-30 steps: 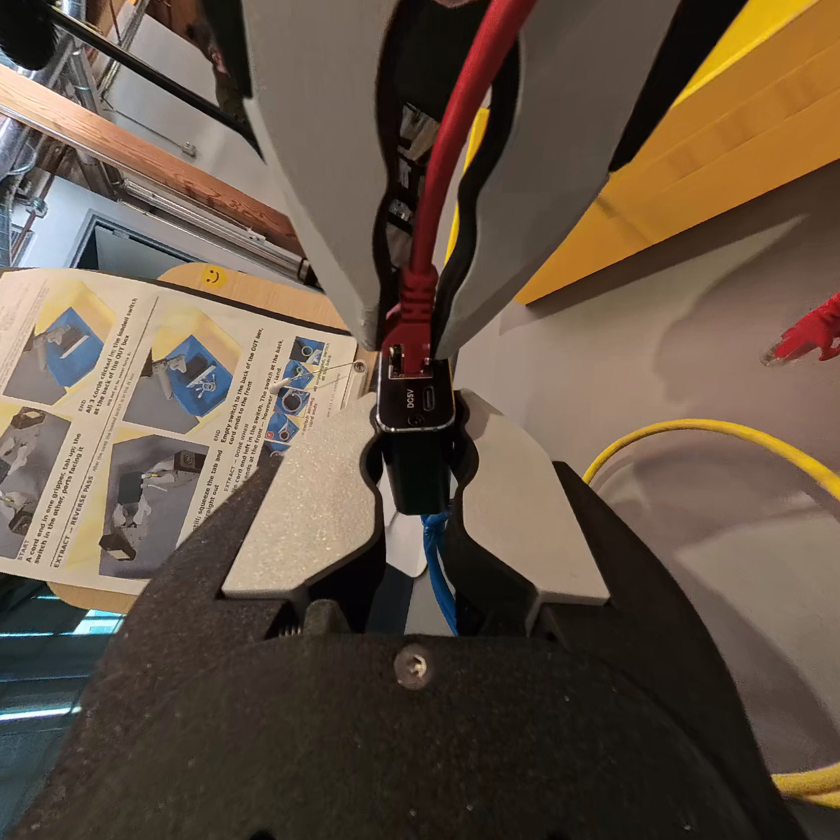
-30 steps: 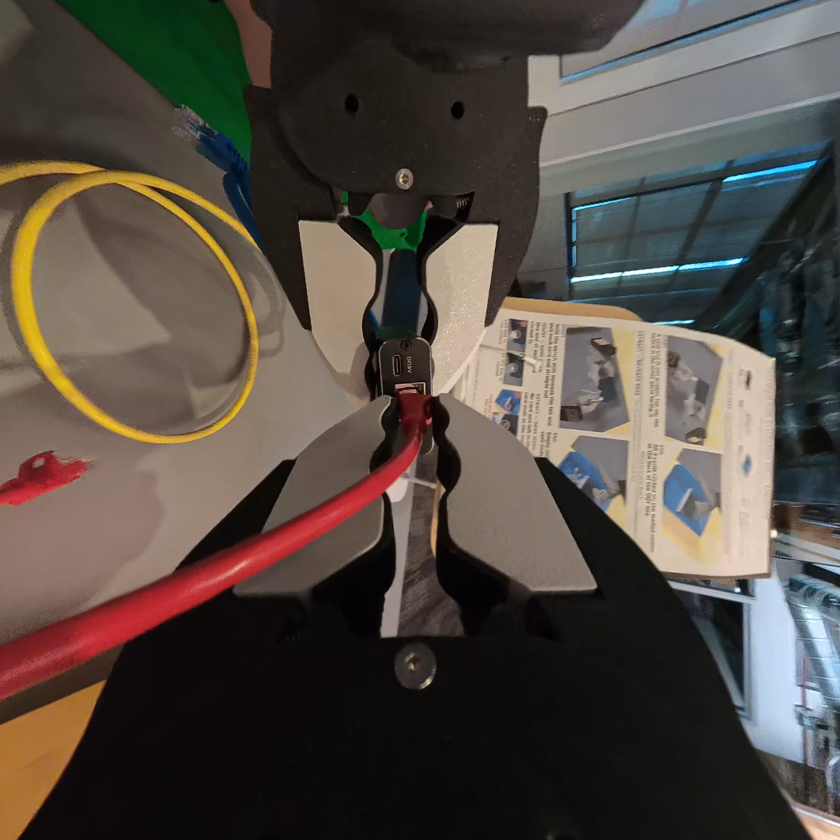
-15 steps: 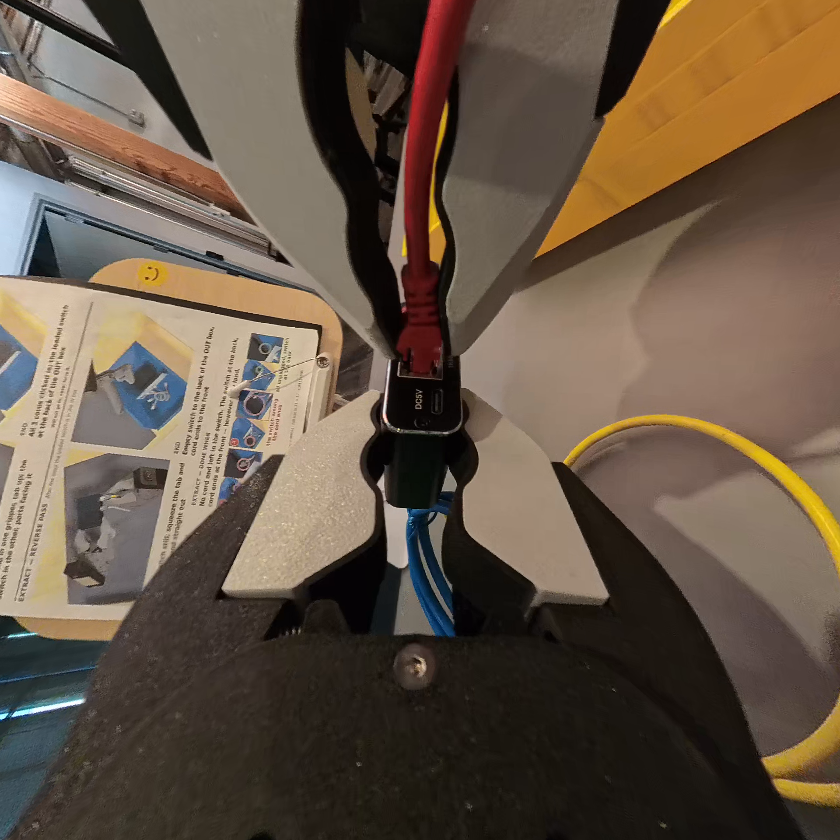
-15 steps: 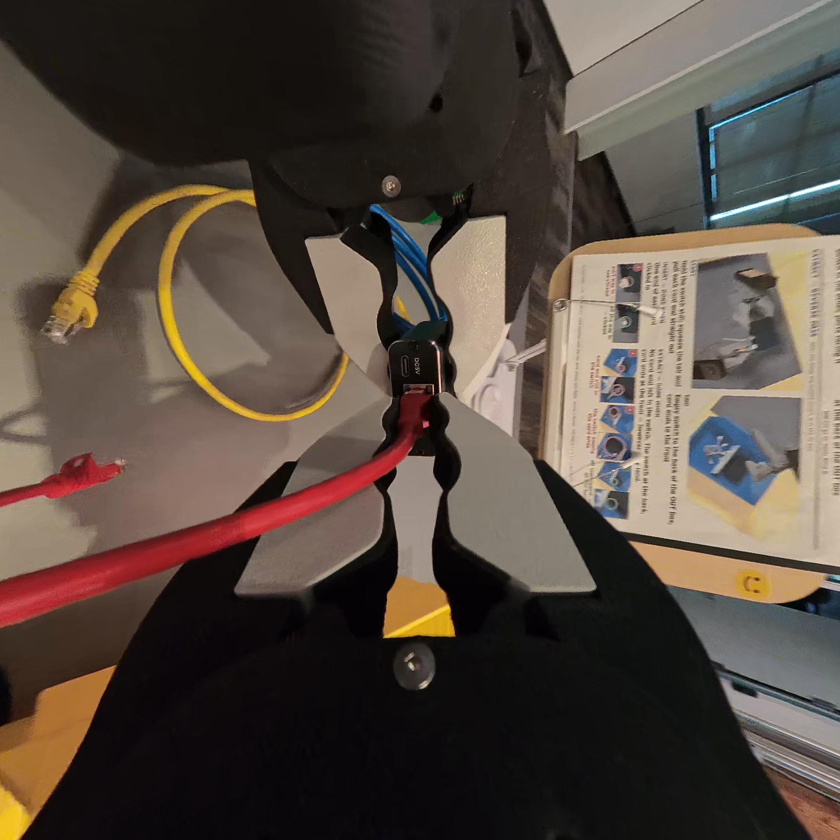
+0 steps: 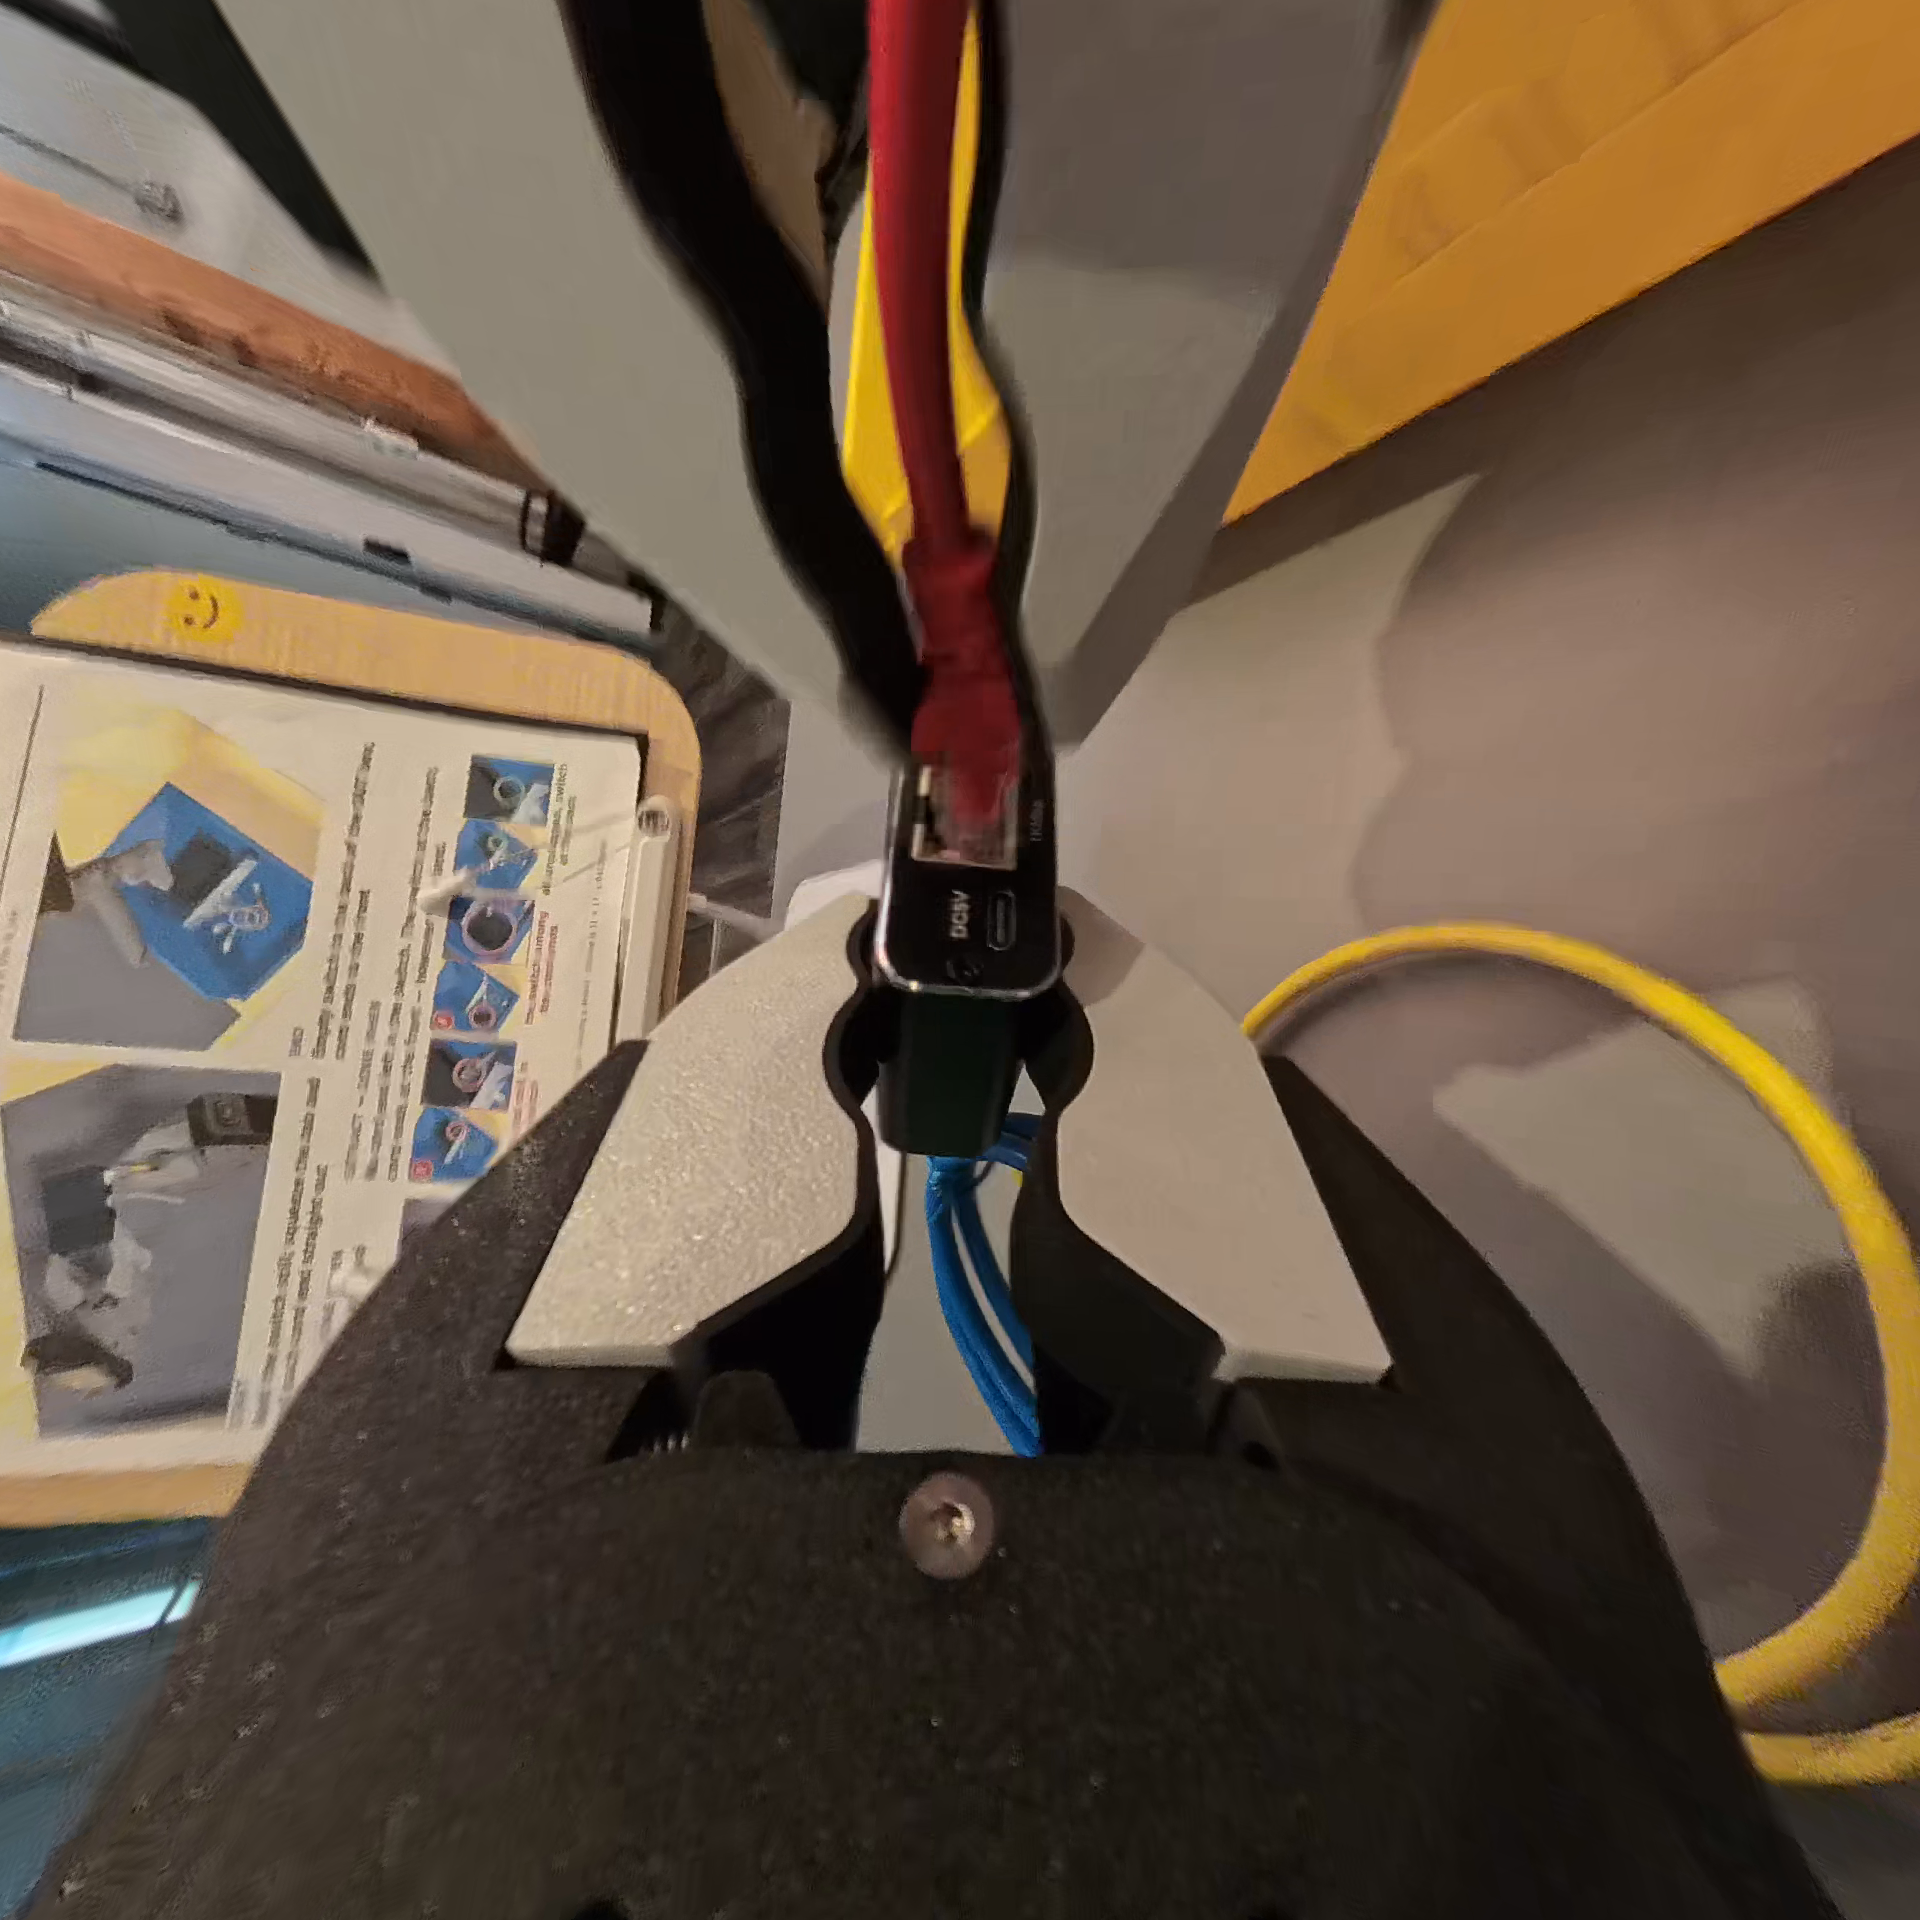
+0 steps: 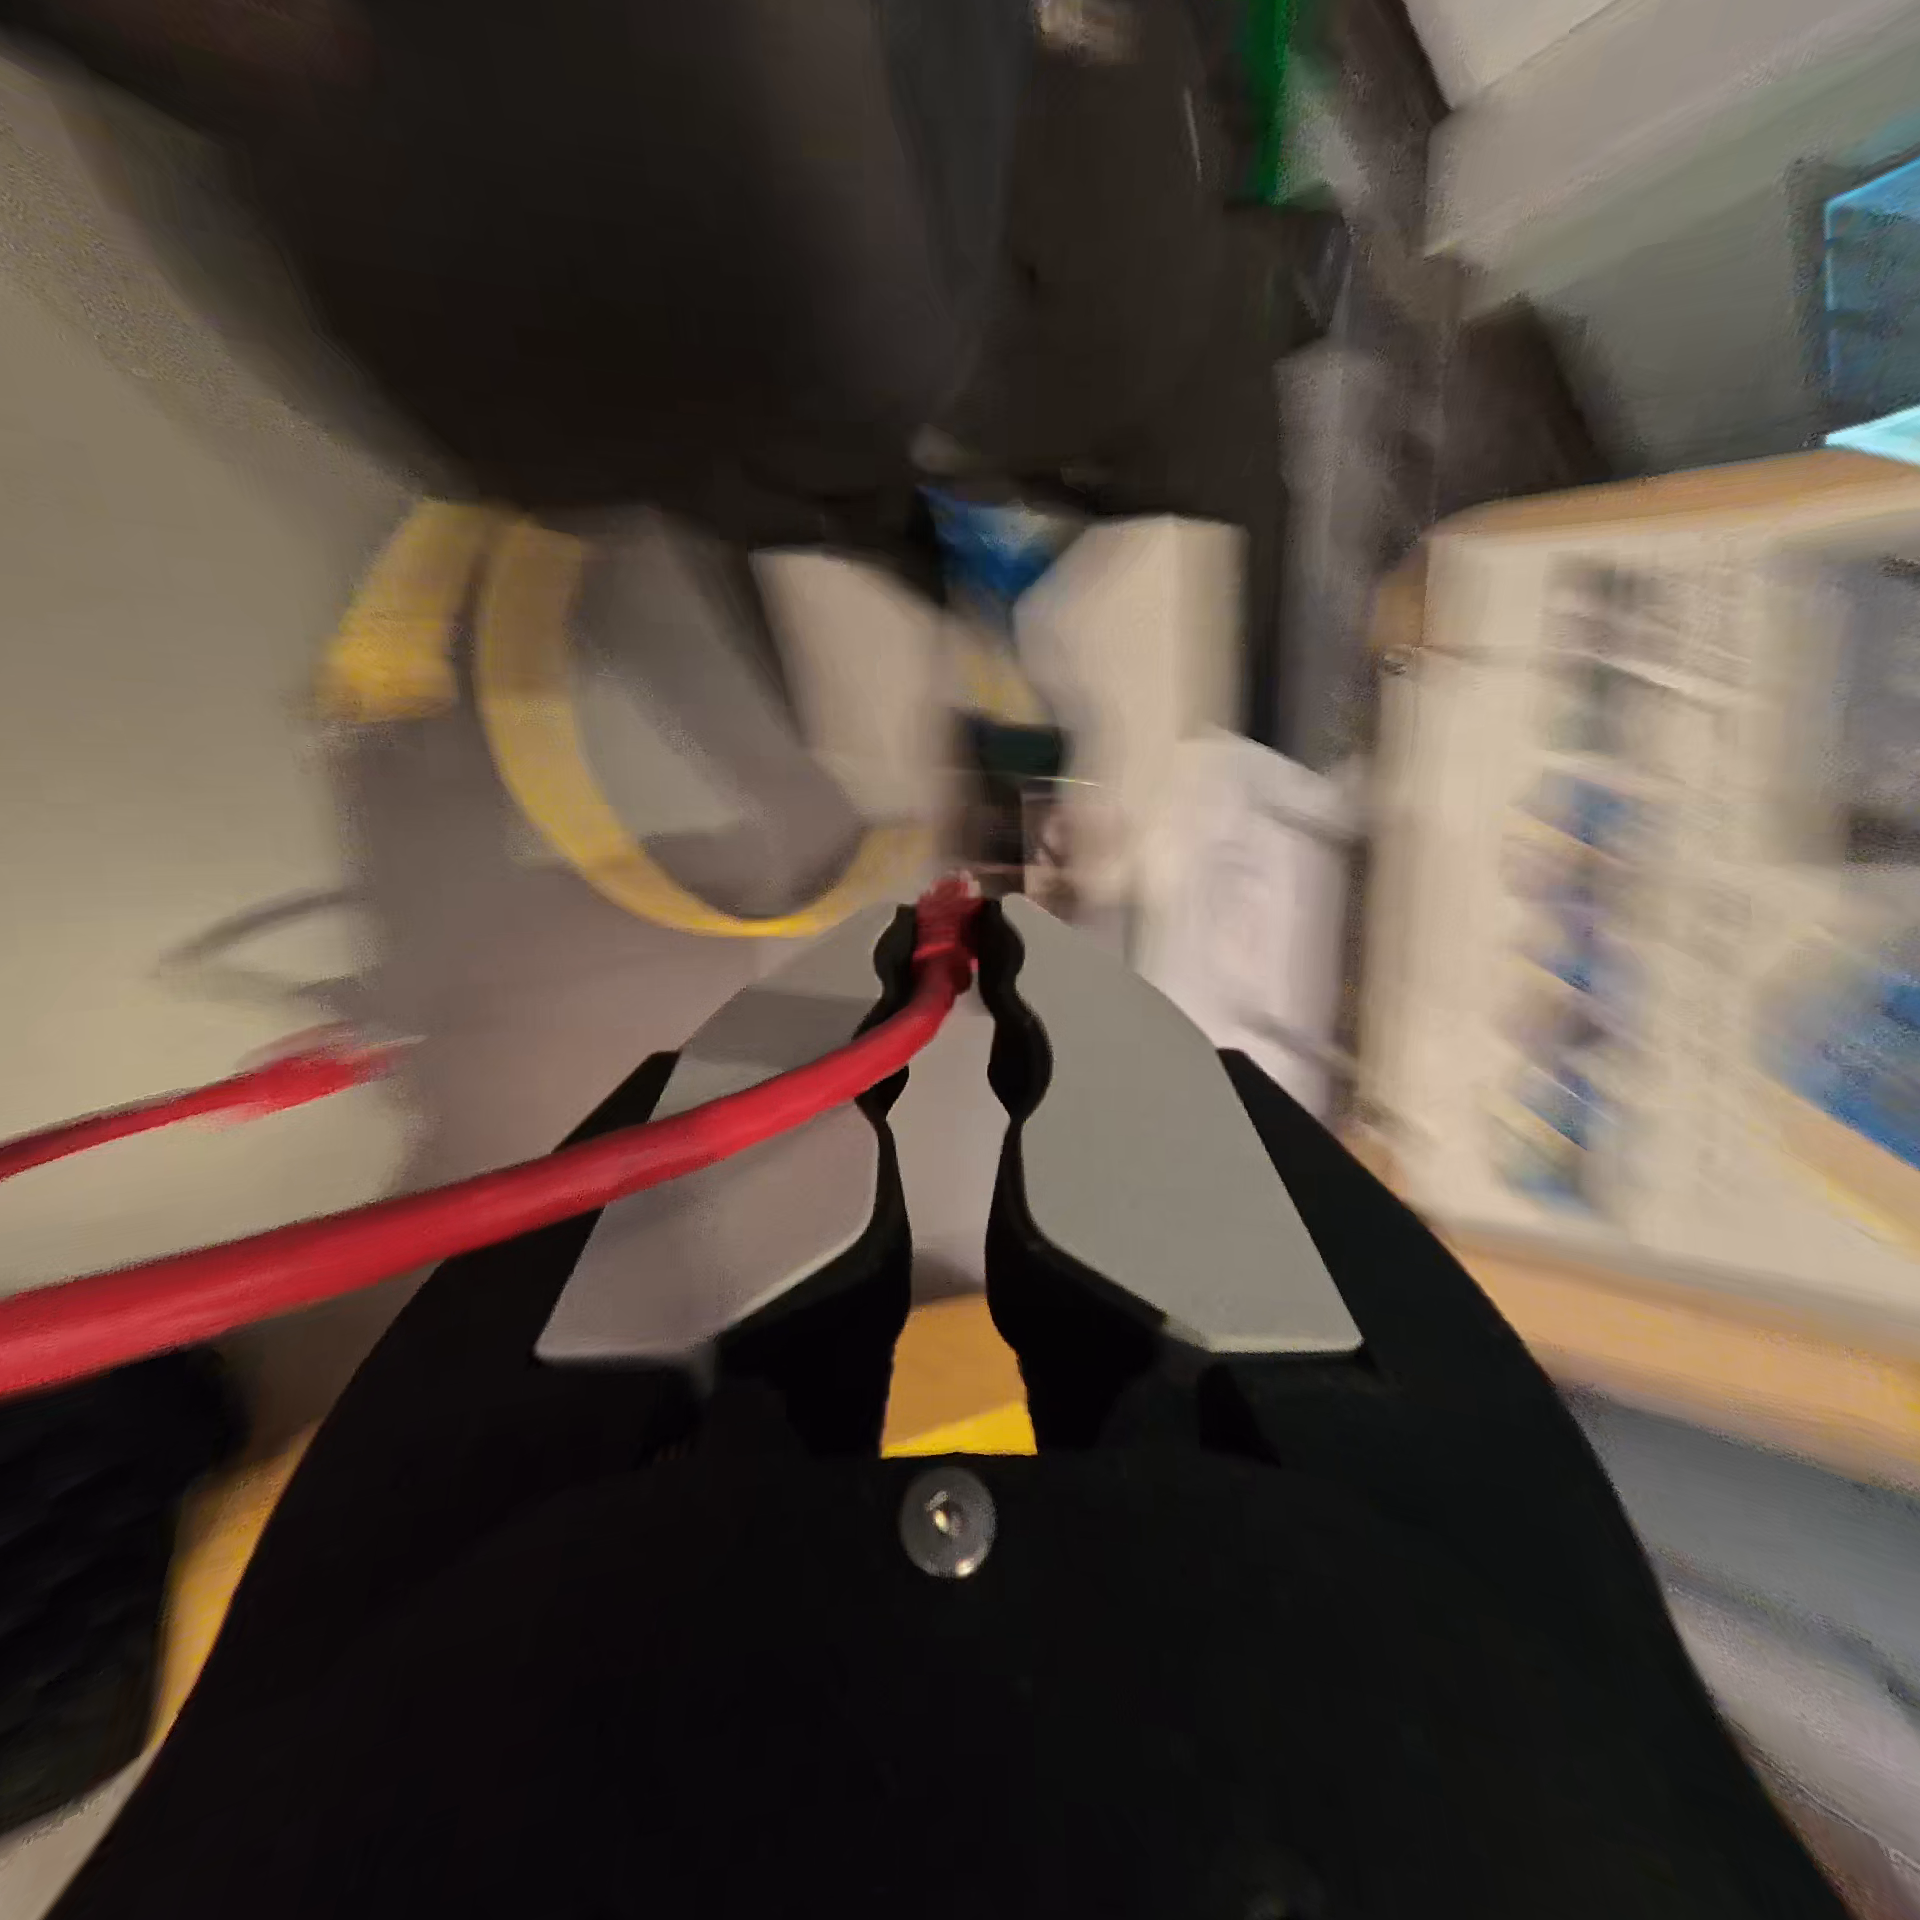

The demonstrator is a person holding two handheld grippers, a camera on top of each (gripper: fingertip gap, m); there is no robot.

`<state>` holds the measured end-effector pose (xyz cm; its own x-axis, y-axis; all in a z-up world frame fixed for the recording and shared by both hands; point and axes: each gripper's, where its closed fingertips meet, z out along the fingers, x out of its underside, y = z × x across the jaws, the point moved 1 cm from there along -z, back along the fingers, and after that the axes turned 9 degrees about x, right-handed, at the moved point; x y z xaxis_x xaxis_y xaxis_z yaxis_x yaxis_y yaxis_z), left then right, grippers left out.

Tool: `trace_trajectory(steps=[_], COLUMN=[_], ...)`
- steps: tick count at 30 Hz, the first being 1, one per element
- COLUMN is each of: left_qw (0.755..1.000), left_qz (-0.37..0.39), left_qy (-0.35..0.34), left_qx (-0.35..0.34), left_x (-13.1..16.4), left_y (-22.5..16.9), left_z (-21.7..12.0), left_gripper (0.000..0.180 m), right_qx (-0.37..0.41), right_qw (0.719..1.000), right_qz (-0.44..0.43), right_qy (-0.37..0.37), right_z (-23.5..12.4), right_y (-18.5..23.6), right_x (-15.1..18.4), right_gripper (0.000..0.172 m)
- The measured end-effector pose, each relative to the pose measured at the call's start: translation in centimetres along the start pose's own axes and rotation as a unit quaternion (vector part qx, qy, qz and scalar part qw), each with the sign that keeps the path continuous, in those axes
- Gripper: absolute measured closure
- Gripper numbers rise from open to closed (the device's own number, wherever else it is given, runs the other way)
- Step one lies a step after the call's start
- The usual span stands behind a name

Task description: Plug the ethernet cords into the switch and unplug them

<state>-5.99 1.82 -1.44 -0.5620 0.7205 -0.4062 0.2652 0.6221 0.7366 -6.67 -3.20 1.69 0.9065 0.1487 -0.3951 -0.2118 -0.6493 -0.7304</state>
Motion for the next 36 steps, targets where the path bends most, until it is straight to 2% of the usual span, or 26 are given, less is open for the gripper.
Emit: trace_trajectory(steps=[1, 2, 3, 4, 6, 11, 13, 14, 17, 20, 23, 25, 28, 30, 34, 36], left_qw=[0.999, 0.997, 0.997, 0.997, 0.998, 0.998, 0.998, 0.998, 0.998, 0.997, 0.998, 0.998, 0.998, 0.998, 0.998, 0.998], left_qz=[-0.023, -0.048, -0.064, -0.062, -0.051, -0.046, -0.051, -0.05, -0.049, -0.053, -0.055, -0.056, -0.058, -0.058, -0.056, -0.06], left_qy=[0.031, 0.042, 0.015, -0.016, -0.003, -0.016, -0.027, -0.027, -0.028, -0.03, -0.031, -0.026, -0.013, -0.013, -0.014, -0.017], left_qx=[-0.038, -0.048, -0.037, -0.03, -0.042, -0.033, -0.029, -0.031, -0.039, -0.039, -0.027, -0.02, -0.007, -0.004, -0.001, 0.0], left_x=[1.4, 2.6, 2.7, 2.2, 1.6, -0.1, -0.6, -0.8, -1.3, -1.6, -1.9, -1.8, -1.5, -1.5, -1.6, -1.7], left_y=[1.3, 2.3, 2.7, 2.8, 3.4, 3.0, 2.9, 3.0, 3.2, 3.3, 2.9, 2.7, 2.2, 2.1, 1.9, 2.0], left_z=[-0.2, -0.7, -1.5, -2.5, -3.9, -4.3, -4.4, -4.6, -5.2, -5.5, -5.3, -5.0, -4.6, -4.4, -4.2, -4.3], left_gripper=[0.155, 0.155, 0.155, 0.155, 0.155, 0.155, 0.155, 0.155, 0.155, 0.155, 0.155, 0.155, 0.155, 0.155, 0.155, 0.155], right_qx=[-0.096, -0.068, 0.009, 0.026, 0.01, 0.042, 0.082, 0.12, 0.215, 0.212, 0.131, 0.077, -0.017, -0.058, -0.074, -0.076], right_qw=[0.994, 0.997, 1.0, 0.999, 0.997, 0.997, 0.991, 0.982, 0.916, 0.849, 0.805, 0.776, 0.713, 0.691, 0.665, 0.638], right_qz=[0.033, 0.025, -0.018, -0.025, 0.026, 0.053, 0.103, 0.146, 0.284, 0.386, 0.434, 0.483, 0.519, 0.538, 0.571, 0.595], right_qy=[-0.047, -0.034, -0.011, -0.038, -0.072, -0.034, -0.012, 0.019, 0.187, 0.293, 0.381, 0.398, 0.471, 0.48, 0.476, 0.483], right_z=[-0.8, -0.2, 0.3, 0.0, -1.1, -3.5, -6.7, -8.6, -13.8, -15.8, -14.9, -13.1, -11.4, -10.1, -9.6, -10.3], right_y=[2.4, 1.9, 0.4, 0.0, -0.7, -2.4, -4.0, -5.2, -6.4, -4.3, -0.6, 1.1, 5.2, 6.7, 7.9, 8.6], right_x=[-1.8, -2.0, -1.4, -2.0, -2.7, 0.6, 3.1, 5.3, 15.0, 21.6, 24.5, 24.9, 26.0, 26.8, 28.7, 29.4], right_gripper=[0.159, 0.159, 0.158, 0.159, 0.159, 0.158, 0.158, 0.158, 0.158, 0.158, 0.158, 0.158, 0.158, 0.158, 0.158, 0.158])
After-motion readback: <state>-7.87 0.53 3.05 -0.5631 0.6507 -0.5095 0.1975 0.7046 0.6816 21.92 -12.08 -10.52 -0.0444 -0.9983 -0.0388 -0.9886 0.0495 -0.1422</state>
